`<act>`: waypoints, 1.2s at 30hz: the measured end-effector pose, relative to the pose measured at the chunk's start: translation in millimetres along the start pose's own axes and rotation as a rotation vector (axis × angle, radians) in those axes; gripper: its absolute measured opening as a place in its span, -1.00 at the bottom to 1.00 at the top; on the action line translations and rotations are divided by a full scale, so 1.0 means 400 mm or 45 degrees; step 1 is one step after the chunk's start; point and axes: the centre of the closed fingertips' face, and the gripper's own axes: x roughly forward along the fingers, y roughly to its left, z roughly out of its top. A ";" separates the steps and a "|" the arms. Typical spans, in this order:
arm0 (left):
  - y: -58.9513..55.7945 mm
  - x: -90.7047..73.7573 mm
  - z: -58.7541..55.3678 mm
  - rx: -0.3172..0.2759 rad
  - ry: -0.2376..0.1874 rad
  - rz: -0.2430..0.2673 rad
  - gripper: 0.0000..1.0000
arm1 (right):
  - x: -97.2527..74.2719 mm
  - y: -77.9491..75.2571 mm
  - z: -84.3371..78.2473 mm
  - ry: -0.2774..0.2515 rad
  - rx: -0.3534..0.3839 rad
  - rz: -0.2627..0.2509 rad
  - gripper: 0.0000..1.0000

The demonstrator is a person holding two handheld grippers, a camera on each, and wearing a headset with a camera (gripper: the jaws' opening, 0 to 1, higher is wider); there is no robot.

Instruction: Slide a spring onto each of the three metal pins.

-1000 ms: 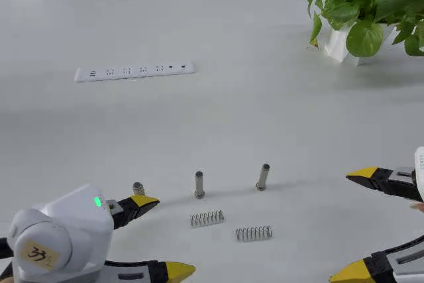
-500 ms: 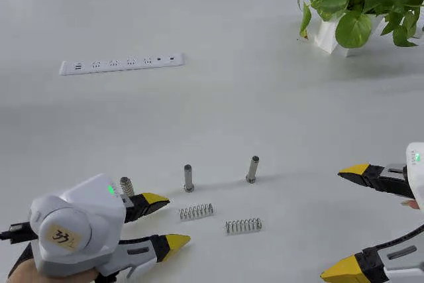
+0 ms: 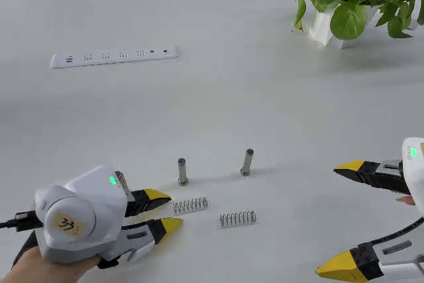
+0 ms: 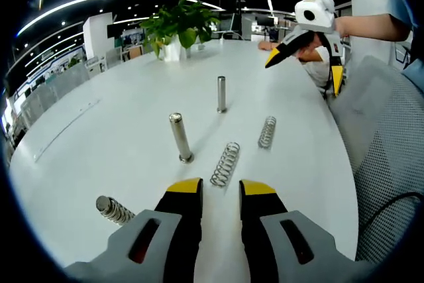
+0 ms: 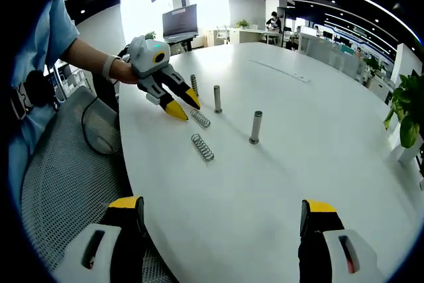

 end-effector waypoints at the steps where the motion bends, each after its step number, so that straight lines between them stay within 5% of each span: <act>1: 0.000 0.001 0.001 0.000 0.000 -0.002 -0.66 | 0.000 0.000 -0.001 0.001 0.001 0.000 0.97; 36: -0.007 0.001 -0.002 -0.038 -0.008 -0.030 -0.86 | 0.014 -0.001 0.004 0.006 -0.015 0.015 0.95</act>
